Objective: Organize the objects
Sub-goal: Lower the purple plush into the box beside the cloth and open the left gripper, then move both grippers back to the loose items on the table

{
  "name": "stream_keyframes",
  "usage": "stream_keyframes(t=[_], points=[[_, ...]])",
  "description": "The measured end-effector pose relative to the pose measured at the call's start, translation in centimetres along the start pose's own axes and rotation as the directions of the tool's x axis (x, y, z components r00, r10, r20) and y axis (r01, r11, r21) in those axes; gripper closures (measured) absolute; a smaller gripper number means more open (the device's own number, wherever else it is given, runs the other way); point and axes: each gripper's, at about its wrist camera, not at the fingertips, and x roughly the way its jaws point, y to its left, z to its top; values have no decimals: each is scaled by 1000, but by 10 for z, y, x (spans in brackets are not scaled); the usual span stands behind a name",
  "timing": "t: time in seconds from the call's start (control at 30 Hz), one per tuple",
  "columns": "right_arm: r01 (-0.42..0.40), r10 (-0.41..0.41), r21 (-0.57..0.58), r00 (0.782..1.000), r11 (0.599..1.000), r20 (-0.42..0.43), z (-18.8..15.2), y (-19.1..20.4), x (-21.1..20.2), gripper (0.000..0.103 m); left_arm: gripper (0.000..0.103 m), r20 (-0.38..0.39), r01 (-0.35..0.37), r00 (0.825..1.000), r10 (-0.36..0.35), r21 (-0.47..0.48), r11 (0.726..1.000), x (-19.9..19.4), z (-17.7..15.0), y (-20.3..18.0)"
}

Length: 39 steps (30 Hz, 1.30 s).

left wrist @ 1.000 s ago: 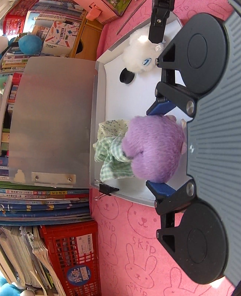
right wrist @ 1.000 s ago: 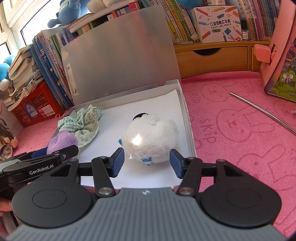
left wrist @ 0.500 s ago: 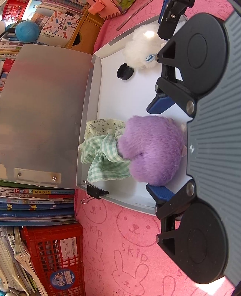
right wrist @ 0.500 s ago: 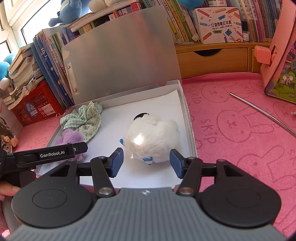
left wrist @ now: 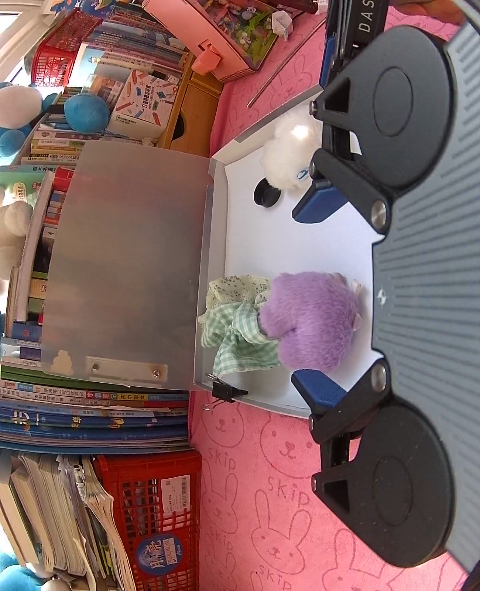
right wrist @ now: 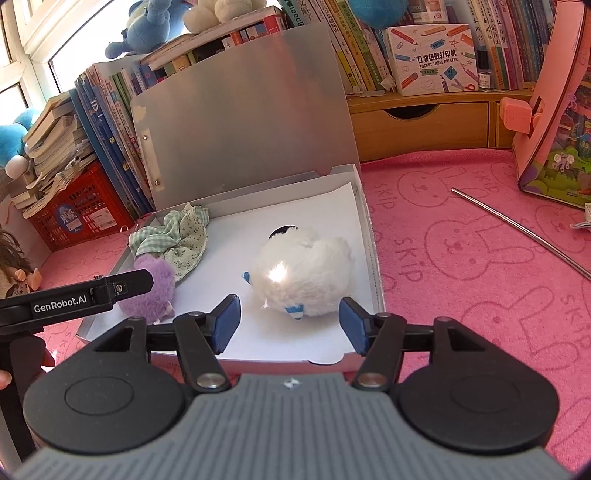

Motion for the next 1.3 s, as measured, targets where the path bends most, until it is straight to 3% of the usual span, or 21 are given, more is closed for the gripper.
stream_keyframes(t=[0.3, 0.5, 0.73, 1.1, 1.3], points=[[-11, 11, -45, 1000, 999, 15, -13, 7, -35, 29, 14, 60, 71, 995, -74, 46, 996, -54, -22, -12], [-14, 18, -75, 999, 997, 44, -28, 11, -62, 26, 14, 94, 72, 992, -81, 97, 993, -84, -46, -17], [-20, 27, -100, 997, 995, 70, -52, 9, -88, 23, 13, 114, 85, 989, -94, 88, 992, -112, -73, -14], [42, -18, -204, 993, 978, 118, -96, 15, -111, 14, 13, 94, 63, 993, -70, 75, 995, -131, -118, -6], [29, -3, -205, 992, 978, 128, -116, 16, -116, 10, 13, 93, 108, 989, -115, 74, 991, -145, -139, -8]])
